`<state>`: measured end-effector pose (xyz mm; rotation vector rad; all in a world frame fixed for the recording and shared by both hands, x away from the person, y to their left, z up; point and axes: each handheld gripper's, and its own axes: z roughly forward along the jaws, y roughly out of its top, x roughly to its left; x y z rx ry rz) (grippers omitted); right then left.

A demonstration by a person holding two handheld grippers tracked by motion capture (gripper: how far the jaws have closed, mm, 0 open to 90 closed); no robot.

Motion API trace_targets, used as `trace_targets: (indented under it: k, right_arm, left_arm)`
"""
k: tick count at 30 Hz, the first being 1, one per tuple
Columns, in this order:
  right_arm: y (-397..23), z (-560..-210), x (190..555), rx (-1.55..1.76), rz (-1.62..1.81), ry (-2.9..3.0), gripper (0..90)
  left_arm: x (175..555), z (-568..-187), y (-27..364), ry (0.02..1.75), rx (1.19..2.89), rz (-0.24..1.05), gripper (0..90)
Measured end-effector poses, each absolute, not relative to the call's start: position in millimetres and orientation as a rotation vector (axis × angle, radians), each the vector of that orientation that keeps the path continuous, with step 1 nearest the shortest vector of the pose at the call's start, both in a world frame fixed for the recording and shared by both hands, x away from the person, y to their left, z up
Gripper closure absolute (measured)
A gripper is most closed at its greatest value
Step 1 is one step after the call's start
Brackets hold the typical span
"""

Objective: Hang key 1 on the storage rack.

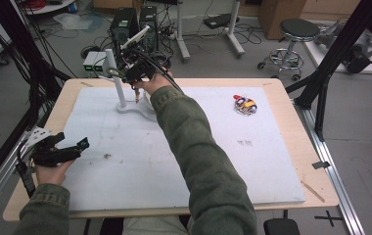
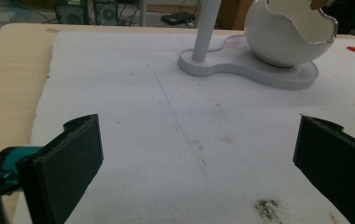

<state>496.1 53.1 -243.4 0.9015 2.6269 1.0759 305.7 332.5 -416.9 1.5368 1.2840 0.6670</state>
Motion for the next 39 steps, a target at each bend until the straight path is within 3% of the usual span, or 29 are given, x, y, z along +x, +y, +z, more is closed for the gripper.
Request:
trace_targets:
  k: [31,34,36,37,38,39]
  right_arm:
    - [76.9,-277.9,514.7,1.027,1.029,2.59,71.1]
    - [76.2,-278.5,514.8,1.038,1.028,2.594,66.2]
    - [72.5,-278.5,513.3,1.062,1.072,2.594,51.2]
    - [72.5,-278.5,513.3,1.062,1.072,2.594,51.2]
    - [71.4,-278.4,512.4,1.063,1.063,2.584,45.3]
    - [67.7,-278.1,511.7,1.074,1.067,2.583,35.8]
  left_arm:
    - [307.2,-417.6,332.0,1.283,1.54,0.663,2.0]
    - [307.3,-417.8,332.0,1.283,1.542,0.662,2.0]
    - [307.4,-417.9,331.8,1.284,1.544,0.662,2.0]
    - [307.5,-418.0,331.6,1.283,1.545,0.663,2.0]
    - [307.6,-418.1,331.1,1.283,1.543,0.663,2.0]
    - [307.7,-418.1,331.0,1.282,1.545,0.663,2.0]
